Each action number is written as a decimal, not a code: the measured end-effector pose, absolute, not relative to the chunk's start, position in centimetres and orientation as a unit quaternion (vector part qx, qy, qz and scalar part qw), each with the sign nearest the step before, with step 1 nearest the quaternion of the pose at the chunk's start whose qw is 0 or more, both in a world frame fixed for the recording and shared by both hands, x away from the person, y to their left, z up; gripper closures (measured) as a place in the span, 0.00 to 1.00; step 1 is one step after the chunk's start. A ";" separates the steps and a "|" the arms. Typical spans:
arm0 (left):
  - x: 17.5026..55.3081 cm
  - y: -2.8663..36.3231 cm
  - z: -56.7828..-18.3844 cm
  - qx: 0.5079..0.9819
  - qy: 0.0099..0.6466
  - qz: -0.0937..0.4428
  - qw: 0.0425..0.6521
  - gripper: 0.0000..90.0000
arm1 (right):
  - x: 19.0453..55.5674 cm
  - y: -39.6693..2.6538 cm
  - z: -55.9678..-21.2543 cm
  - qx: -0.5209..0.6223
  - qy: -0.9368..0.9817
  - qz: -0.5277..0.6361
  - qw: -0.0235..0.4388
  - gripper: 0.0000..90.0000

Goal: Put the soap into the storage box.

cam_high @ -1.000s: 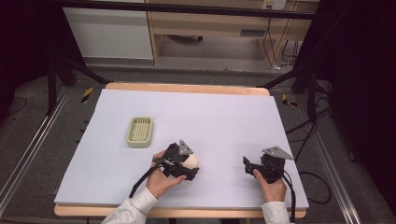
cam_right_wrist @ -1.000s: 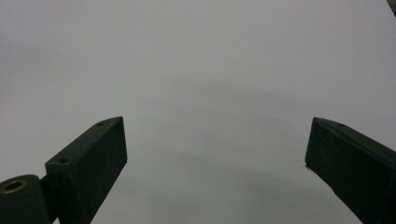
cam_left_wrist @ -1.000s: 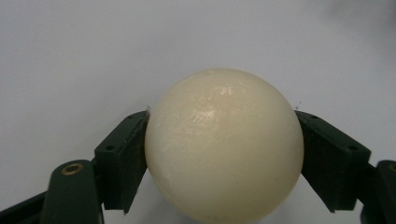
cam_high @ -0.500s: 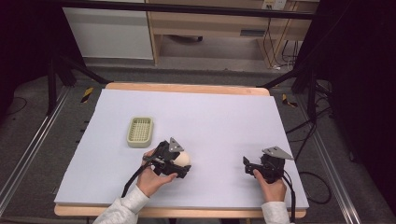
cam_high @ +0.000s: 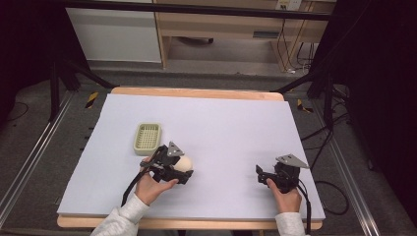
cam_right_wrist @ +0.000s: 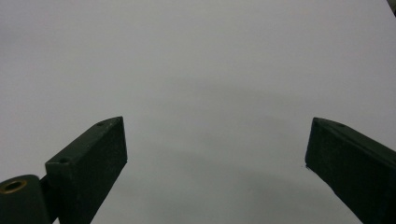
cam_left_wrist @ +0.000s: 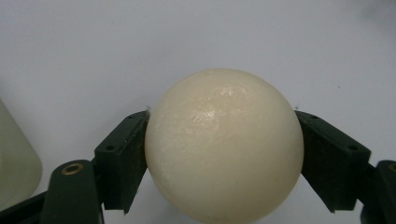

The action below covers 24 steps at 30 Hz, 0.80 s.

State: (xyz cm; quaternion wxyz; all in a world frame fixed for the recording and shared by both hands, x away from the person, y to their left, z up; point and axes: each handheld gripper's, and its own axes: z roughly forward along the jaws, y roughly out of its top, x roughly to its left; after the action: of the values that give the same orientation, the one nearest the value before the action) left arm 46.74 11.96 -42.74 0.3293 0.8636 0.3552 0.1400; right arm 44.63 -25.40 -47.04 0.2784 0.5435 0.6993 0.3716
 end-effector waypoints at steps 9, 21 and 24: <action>47.0 13.8 -42.1 0.857 0.368 0.149 0.330 0.25 | 44.7 -25.4 -47.1 0.543 0.700 0.370 0.279 0.07; 47.5 15.6 -41.5 0.848 0.380 0.158 0.332 0.25 | 44.7 -25.4 -47.1 0.542 0.700 0.371 0.280 0.07; 47.6 16.1 -41.3 0.846 0.384 0.162 0.331 0.25 | 44.7 -25.3 -47.1 0.542 0.700 0.371 0.280 0.06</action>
State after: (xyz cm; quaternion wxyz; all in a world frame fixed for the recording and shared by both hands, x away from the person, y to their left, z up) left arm 47.61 16.13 -41.27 0.3313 0.8463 0.3844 0.1616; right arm 44.68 -25.35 -47.08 0.2798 0.5420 0.7001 0.3712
